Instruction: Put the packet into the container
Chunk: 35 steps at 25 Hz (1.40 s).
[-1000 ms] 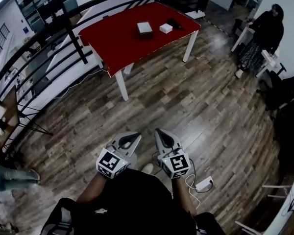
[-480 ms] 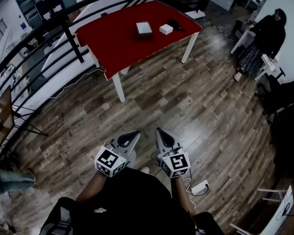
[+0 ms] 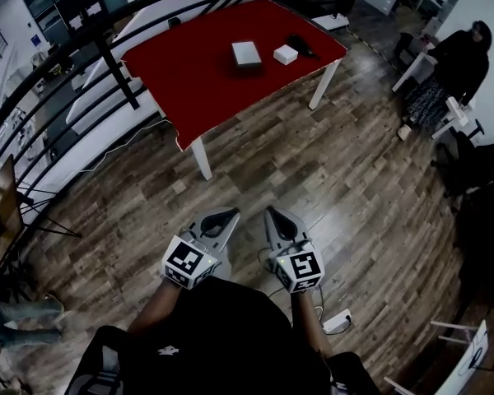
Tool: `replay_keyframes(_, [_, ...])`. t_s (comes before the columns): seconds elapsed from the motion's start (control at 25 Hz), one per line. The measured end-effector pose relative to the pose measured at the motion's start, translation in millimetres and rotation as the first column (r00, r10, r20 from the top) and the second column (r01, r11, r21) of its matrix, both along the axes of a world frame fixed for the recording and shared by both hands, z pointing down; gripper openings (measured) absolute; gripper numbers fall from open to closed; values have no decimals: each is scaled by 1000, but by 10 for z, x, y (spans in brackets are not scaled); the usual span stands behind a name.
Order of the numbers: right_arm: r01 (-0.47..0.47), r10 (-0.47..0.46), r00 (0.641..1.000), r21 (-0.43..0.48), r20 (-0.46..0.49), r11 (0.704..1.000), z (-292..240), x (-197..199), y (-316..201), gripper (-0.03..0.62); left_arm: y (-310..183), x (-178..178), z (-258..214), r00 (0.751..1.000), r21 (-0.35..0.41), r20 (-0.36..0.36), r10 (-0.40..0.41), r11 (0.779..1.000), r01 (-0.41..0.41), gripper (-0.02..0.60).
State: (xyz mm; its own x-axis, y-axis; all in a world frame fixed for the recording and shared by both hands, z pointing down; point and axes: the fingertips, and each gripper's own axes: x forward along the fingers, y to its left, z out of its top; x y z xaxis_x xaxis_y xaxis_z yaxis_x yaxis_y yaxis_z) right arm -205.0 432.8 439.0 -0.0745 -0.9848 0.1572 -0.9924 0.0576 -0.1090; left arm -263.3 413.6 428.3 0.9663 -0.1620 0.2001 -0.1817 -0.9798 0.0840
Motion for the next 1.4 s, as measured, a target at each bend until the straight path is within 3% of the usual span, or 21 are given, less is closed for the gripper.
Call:
replay_keyframes(0.44, [4,-7,998,-40,-69,999,23,29,-822,21,-806,112,86,1000,-47,-20,22,999,-23,11])
replay_keyframes(0.68, [-16,15,1000,-50,-27,999,93,68,-1161,21,-1174,144,145,999,-49,-15,38,998,-38,9])
replay_keyframes(0.96, [-47,36,992,-90,-117,995,110,25,-1535,21,-1572,47,142,998,-46,-20,53,997,-54,9])
replay_keyframes(1.4, [-79,72,994,-92,-78,993,112,200,-1872,21,-1909,93,212,998,-93,-33,47,994,-50,11])
